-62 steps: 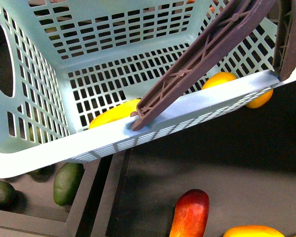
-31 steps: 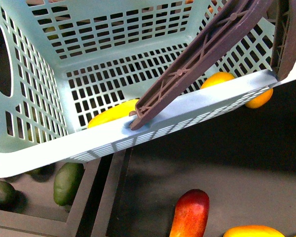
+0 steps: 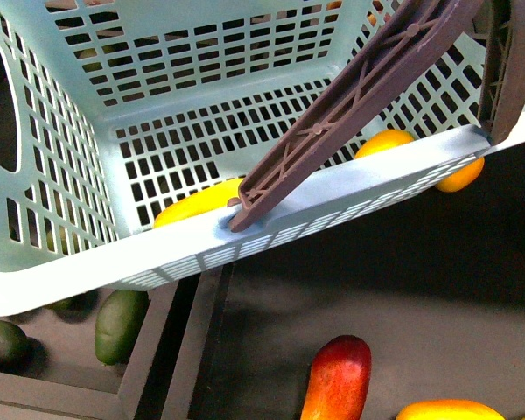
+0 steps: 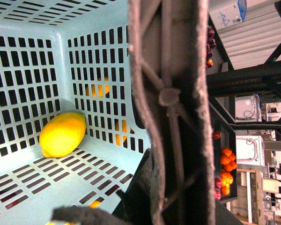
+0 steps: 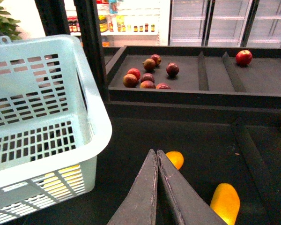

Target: Pick lemon and mango into basket

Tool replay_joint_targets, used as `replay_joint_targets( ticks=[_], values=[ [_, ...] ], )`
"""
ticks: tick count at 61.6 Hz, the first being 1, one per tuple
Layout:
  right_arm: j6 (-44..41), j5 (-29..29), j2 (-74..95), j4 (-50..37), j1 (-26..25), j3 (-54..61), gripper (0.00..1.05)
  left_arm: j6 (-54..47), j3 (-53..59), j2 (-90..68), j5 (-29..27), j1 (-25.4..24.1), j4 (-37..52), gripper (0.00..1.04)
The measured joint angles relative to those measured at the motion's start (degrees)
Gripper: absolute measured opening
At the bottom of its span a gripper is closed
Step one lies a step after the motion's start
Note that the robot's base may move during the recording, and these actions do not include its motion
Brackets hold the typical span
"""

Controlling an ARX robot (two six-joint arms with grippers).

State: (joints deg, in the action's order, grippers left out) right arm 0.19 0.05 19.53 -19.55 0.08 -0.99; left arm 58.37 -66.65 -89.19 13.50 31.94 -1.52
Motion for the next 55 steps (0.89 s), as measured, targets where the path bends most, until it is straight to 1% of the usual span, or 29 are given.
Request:
replay_joint_targets(
  ticks=[10,31,35,37,48,50,52,55],
  values=[
    [0.00,0.00,-4.02,3.98,0.00,0.00,0.02,0.00,0.00,0.00,0.00,0.00,0.02,0.05],
    [0.00,0.00,-9.35,9.38,0.00,0.00,0.02,-0.02,0.00,0.00,-0.02,0.00,0.02,0.05],
    [0.00,-0.07,-15.02,16.94,0.00,0.00,0.02,-0.02,0.00,0.00,0.02,0.00,0.00,0.05],
    [0.00,0.02,-17.55,18.84,0.00,0.00,0.02,-0.02,0.00,0.00,0.02,-0.02,0.02,0.05],
    [0.00,0.04,-19.06,19.41,0.00,0.00,0.02,-0.02,0.00,0.00,0.02,0.00,0.02,0.05],
    [-0.07,0.04,-19.10,19.41,0.00,0.00,0.03,0.04,0.00,-0.02,0.02,0.00,0.00,0.05],
    [-0.02,0.04,-19.12,19.41,0.00,0.00,0.10,0.13,0.00,-0.02,0.02,-0.02,0.00,0.05],
    [-0.02,0.04,-19.15,19.41,0.02,0.00,0.17,0.13,0.00,-0.02,0.00,0.00,0.00,0.05]
  ],
)
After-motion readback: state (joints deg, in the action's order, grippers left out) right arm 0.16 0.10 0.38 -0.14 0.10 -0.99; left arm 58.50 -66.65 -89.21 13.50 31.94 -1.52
